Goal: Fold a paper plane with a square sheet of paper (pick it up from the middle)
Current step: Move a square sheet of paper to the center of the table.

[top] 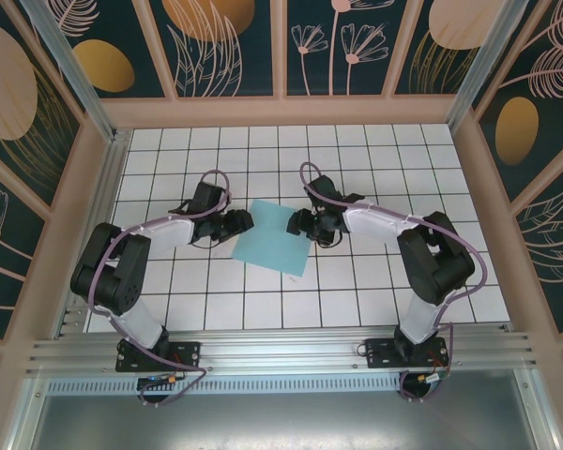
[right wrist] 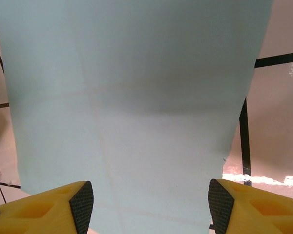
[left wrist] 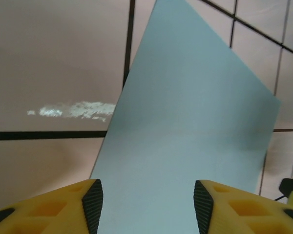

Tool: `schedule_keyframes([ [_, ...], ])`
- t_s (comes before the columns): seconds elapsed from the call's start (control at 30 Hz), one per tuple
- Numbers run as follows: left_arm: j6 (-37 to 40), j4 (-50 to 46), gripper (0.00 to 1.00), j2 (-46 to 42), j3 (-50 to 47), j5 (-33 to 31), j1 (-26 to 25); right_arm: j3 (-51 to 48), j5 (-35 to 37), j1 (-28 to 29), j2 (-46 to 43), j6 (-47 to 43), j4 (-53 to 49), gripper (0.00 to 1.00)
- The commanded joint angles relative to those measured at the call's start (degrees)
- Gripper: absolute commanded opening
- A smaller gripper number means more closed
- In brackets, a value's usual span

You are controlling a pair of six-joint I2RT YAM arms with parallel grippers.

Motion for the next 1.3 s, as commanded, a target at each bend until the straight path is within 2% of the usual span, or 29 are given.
schedule_keyframes([
  [0.0,0.74,-8.42,0.56,0.62,1.19,-3.58,-1.10,1.07,-0.59,0.13,-0.24,2.37,1.76,0.67],
  [0.5,-3.14,-11.59,0.54,-1.63,-4.33,0.98,-10.18,0.02,0.38,-2.68,-1.13,-0.05,0.72,0.67],
  [0.6,-4.52,-11.32,0.54,-3.66,-3.90,-0.10,-10.43,-0.51,0.79,-3.11,-2.13,-0.34,-0.35,0.66],
  [0.7,-7.44,-8.36,0.54,-6.38,-3.10,0.64,-10.43,-1.56,0.48,-2.81,-3.40,1.28,-1.96,0.62],
  [0.87,-9.60,-5.65,0.46,-7.11,-2.61,-0.84,-10.43,-5.58,1.09,-1.04,-6.12,5.44,-3.02,0.62],
  [1.07,-9.67,-3.22,0.34,-2.70,-2.16,0.42,-10.51,-5.65,2.79,0.07,-4.90,5.47,-4.87,0.66],
  [1.27,-10.11,-1.11,0.30,0.37,-1.99,1.05,-10.52,-4.75,3.01,0.09,-2.77,4.29,-5.97,0.72],
])
